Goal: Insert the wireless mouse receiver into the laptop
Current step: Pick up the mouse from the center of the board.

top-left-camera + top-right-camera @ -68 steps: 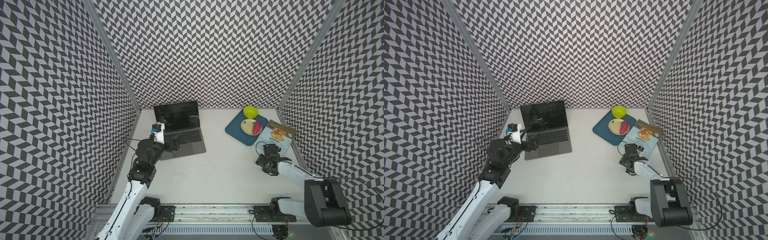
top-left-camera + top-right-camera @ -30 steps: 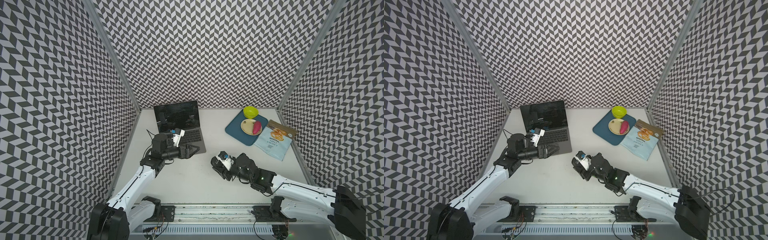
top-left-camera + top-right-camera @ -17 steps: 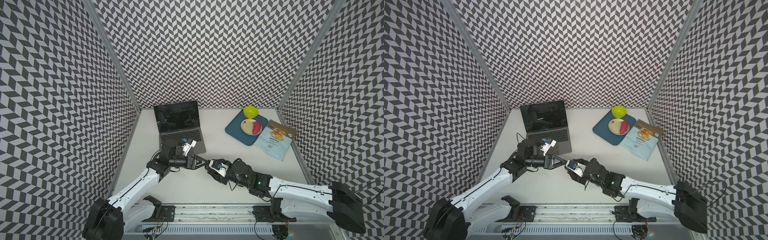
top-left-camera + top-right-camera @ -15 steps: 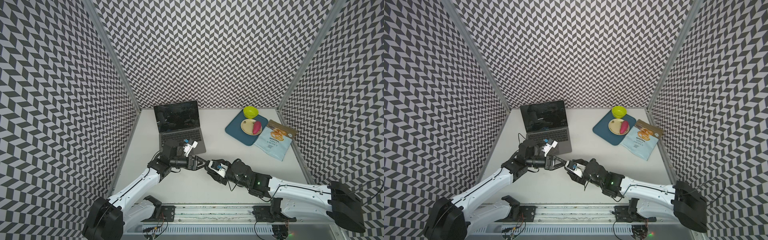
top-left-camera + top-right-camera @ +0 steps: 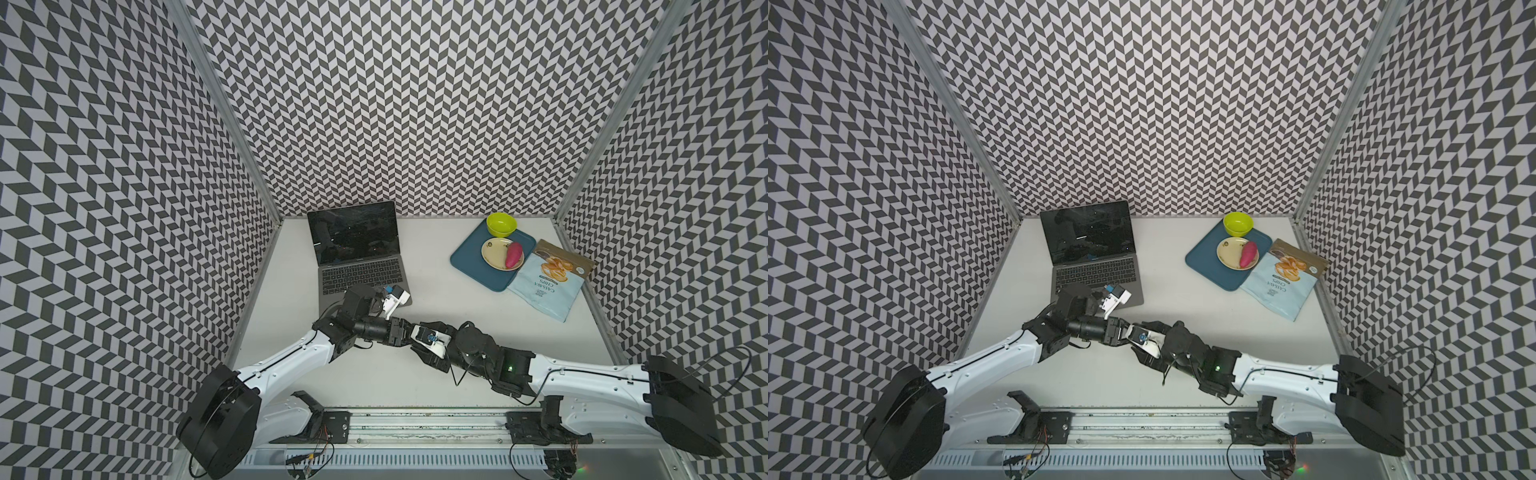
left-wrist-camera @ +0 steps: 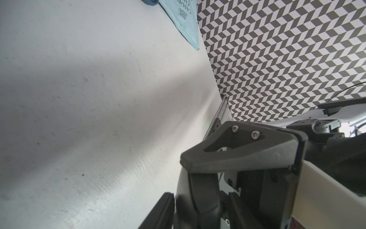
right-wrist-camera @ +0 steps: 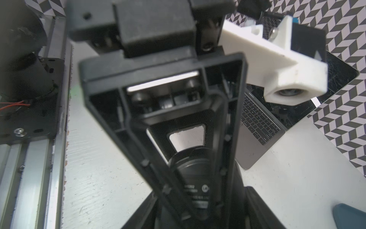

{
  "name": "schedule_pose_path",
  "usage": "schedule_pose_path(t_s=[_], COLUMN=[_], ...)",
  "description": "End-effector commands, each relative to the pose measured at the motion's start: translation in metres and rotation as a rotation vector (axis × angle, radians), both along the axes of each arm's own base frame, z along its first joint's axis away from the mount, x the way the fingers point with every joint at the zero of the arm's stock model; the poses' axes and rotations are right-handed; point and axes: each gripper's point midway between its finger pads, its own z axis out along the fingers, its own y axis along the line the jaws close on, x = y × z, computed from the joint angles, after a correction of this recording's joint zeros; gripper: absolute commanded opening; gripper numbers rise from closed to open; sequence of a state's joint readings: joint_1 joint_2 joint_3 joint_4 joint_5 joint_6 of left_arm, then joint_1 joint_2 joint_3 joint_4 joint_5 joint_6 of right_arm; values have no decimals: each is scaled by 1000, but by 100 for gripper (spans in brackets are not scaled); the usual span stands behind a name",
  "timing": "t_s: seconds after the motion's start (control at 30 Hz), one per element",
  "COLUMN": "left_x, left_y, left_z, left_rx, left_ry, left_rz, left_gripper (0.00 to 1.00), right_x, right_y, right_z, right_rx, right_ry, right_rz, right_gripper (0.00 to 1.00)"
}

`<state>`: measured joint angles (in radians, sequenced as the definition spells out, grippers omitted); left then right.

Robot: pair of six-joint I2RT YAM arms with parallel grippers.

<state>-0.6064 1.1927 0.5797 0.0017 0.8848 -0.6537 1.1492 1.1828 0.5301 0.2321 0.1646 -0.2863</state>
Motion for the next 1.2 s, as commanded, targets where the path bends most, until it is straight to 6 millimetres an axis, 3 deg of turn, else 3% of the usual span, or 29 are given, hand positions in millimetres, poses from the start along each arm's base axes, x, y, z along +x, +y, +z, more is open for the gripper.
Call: schedule_pose_path(t_s=[0.0,0.07,0.23,0.37,0.47,0.6,0.7,0.93,1.17], left_x=[-4,-4,6,18,27,28,26,21,20], left_y=[0,1,7,14,23,31,32,30,28], left_z=[-2,-4,0,11,18,26,28,34,38], left_rx=[-13,-8,-49,-101,-124,-174,-180,-204,-221], left_ry=[-20,-20,-35,-63,-89,-98,-97,-92,-90], left_rz=[-13,0,116,237,333,387,388,365,356], left_gripper=[38,35,24,24,24,23,22,22,22], right_x=[10,10,8,6,8,11,1,-7,1], right_y=[3,-1,-14,-32,-48,-63,-59,-32,-16], right_z=[28,29,35,47,63,68,62,53,50], right_rx=[120,145,227,360,540,791,822,682,663], right_ry=[-28,-14,46,122,244,564,725,855,909], right_rz=[-68,-85,-136,-194,-218,-152,-57,25,35], right_gripper=[39,42,65,91,100,100,99,94,84])
